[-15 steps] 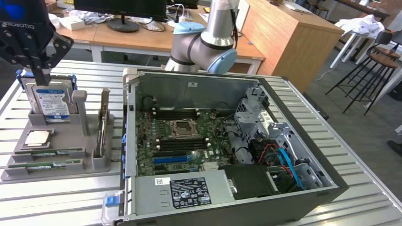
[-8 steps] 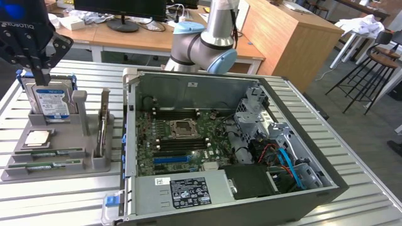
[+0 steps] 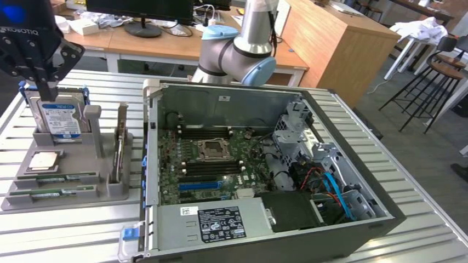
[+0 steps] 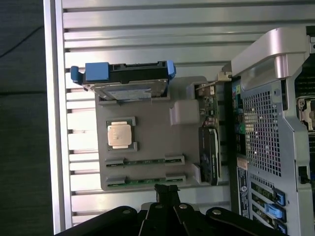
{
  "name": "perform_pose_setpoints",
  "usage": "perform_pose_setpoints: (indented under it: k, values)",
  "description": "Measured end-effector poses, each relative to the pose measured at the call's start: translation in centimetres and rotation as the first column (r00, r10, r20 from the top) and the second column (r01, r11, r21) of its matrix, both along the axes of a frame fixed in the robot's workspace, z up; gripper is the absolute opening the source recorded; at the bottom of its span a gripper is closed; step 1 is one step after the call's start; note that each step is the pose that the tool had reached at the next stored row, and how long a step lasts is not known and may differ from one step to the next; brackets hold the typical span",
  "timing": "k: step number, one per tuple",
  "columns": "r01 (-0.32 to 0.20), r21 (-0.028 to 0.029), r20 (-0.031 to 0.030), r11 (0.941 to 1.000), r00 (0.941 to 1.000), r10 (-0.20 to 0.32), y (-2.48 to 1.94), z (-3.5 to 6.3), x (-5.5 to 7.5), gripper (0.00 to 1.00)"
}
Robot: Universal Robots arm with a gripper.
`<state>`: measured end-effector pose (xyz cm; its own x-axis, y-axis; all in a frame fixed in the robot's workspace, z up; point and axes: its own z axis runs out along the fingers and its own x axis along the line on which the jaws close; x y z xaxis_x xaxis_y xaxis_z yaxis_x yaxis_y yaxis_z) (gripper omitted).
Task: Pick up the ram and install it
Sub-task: 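Reach for the ram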
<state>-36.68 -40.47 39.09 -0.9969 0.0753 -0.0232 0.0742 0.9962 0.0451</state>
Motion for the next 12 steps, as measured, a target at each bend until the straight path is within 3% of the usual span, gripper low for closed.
perform_pose_setpoints:
  k: [4, 12]
  values:
    - [0.000, 0.0000, 0.0001, 1.0000, 1.0000, 0.000, -0.46, 0.00, 0.00, 0.10]
    - [0.000, -0.0001, -0.0001, 1.0000, 1.0000, 0.000, -0.49, 0.00, -0.30, 0.10]
